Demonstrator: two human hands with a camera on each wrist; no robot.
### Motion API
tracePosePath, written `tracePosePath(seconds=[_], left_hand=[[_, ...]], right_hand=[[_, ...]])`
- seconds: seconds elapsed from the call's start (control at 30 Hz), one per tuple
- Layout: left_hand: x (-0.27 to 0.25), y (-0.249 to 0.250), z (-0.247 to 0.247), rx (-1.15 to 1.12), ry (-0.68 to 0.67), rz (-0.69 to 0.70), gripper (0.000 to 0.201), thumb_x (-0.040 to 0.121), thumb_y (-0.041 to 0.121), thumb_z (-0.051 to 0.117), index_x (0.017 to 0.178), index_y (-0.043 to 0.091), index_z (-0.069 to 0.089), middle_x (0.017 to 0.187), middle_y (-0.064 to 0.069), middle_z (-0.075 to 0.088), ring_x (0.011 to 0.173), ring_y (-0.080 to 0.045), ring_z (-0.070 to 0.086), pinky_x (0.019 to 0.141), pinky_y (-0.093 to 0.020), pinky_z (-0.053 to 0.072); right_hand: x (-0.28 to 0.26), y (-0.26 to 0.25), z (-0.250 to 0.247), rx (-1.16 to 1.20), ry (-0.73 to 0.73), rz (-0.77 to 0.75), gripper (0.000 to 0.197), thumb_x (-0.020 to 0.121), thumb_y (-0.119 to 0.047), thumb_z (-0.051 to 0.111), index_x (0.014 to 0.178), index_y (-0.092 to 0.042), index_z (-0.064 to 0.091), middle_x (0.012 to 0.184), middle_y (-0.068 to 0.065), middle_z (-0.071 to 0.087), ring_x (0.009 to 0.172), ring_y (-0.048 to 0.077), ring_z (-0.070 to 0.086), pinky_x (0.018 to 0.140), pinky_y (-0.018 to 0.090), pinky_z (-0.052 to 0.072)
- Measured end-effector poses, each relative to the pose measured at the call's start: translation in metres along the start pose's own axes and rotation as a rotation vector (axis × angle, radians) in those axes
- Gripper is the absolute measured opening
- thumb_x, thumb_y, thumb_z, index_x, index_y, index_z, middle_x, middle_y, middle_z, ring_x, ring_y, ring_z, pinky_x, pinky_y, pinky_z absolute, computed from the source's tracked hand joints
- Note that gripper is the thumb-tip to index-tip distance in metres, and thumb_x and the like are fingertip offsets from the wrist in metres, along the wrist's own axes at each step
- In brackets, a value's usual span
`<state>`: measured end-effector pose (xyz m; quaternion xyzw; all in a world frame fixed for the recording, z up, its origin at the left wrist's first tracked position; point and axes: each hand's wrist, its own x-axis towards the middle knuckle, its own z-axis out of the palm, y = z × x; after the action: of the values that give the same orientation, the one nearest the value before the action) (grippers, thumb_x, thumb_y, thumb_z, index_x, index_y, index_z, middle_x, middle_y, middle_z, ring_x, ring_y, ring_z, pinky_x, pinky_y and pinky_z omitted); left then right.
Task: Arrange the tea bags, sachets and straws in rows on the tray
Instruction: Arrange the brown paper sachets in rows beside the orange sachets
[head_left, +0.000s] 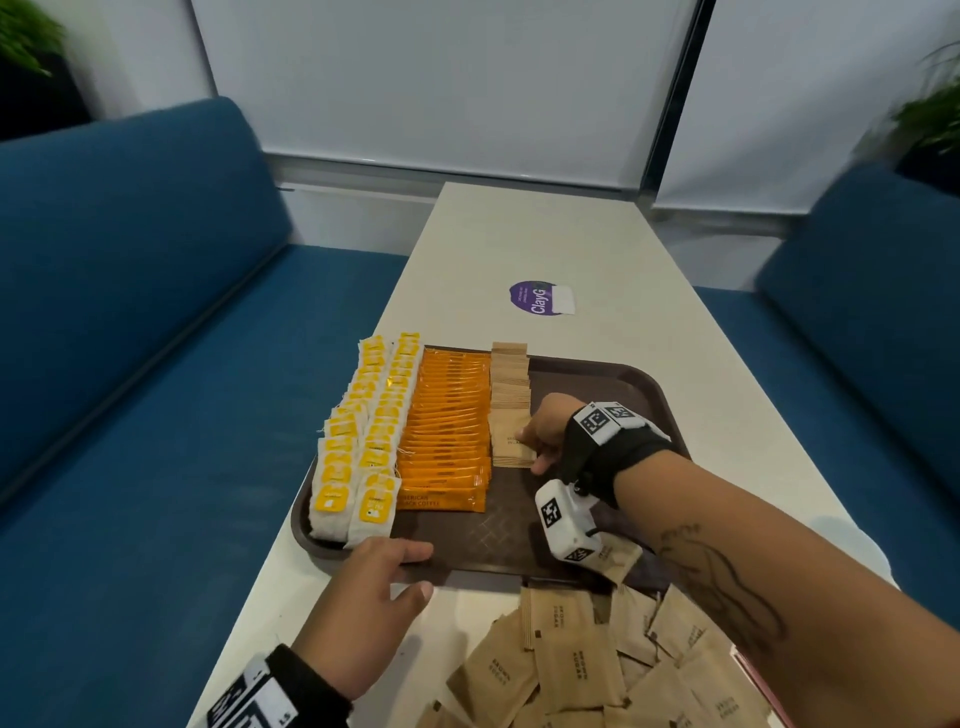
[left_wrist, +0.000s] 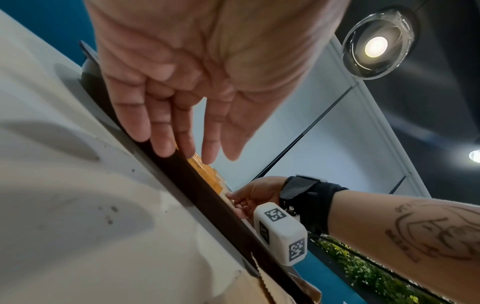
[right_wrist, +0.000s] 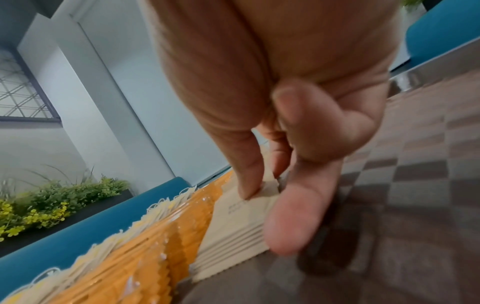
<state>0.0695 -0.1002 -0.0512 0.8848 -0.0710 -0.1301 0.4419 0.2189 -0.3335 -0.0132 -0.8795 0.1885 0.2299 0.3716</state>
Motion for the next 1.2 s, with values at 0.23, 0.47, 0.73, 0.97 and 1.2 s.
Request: tracePosePath(seconds=[0.23, 0.47, 0.73, 0.97, 1.2], left_hand=[[0.001, 0.001, 0.001, -0.024, 0.008, -0.016, 0.029, 0.089, 0.018, 0.06, 0.103, 0.042, 0.051, 0.109, 0.021, 0.046, 0.102, 0.002, 0.051, 0.091, -0.022, 0.043], [-0.007, 0.011, 0.0, 0.02, -0.032, 0.009, 0.03, 0.088, 0.023, 0.062, 0.11, 0.04, 0.049, 0.11, 0.021, 0.048, 0.1, 0.001, 0.052, 0.084, -0.017, 0.044], [-0.021, 0.046, 0.023, 0.239, -0.202, 0.071, 0.051, 0.083, 0.036, 0.066, 0.129, 0.034, 0.045, 0.124, 0.014, 0.044, 0.106, -0.003, 0.048, 0.082, -0.011, 0.04], [-0.032, 0.055, 0.032, 0.431, -0.289, 0.108, 0.075, 0.072, 0.043, 0.075, 0.136, 0.034, 0.037, 0.137, 0.01, 0.037, 0.125, -0.008, 0.04, 0.101, -0.019, 0.035], [-0.051, 0.048, 0.029, 0.55, -0.406, 0.109, 0.118, 0.056, 0.049, 0.082, 0.147, 0.035, 0.008, 0.149, 0.009, 0.019, 0.135, -0.014, 0.024, 0.109, -0.028, 0.03]], right_hand=[[0.002, 0.003, 0.001, 0.048, -0.008, -0.036, 0.018, 0.086, -0.006, 0.062, 0.072, -0.011, 0.051, 0.076, 0.008, 0.058, 0.06, 0.017, 0.061, 0.038, 0.016, 0.045], [-0.042, -0.005, -0.024, -0.044, 0.065, -0.084, 0.014, 0.091, -0.019, 0.061, 0.091, -0.005, 0.057, 0.073, 0.007, 0.061, 0.059, 0.015, 0.061, 0.05, 0.026, 0.048], [-0.12, 0.063, -0.023, -0.428, 0.055, -0.172, 0.037, 0.075, -0.031, 0.077, 0.105, -0.019, 0.058, 0.104, -0.003, 0.062, 0.085, 0.013, 0.06, 0.073, 0.029, 0.053], [-0.131, 0.089, 0.0, -0.325, 0.065, -0.207, 0.044, 0.076, -0.011, 0.076, 0.115, -0.02, 0.057, 0.121, -0.001, 0.056, 0.107, 0.018, 0.055, 0.089, 0.033, 0.052], [-0.18, 0.09, -0.001, -0.13, 0.03, -0.365, 0.028, 0.077, -0.008, 0.073, 0.097, -0.024, 0.061, 0.095, -0.011, 0.059, 0.09, 0.007, 0.056, 0.084, 0.027, 0.052]])
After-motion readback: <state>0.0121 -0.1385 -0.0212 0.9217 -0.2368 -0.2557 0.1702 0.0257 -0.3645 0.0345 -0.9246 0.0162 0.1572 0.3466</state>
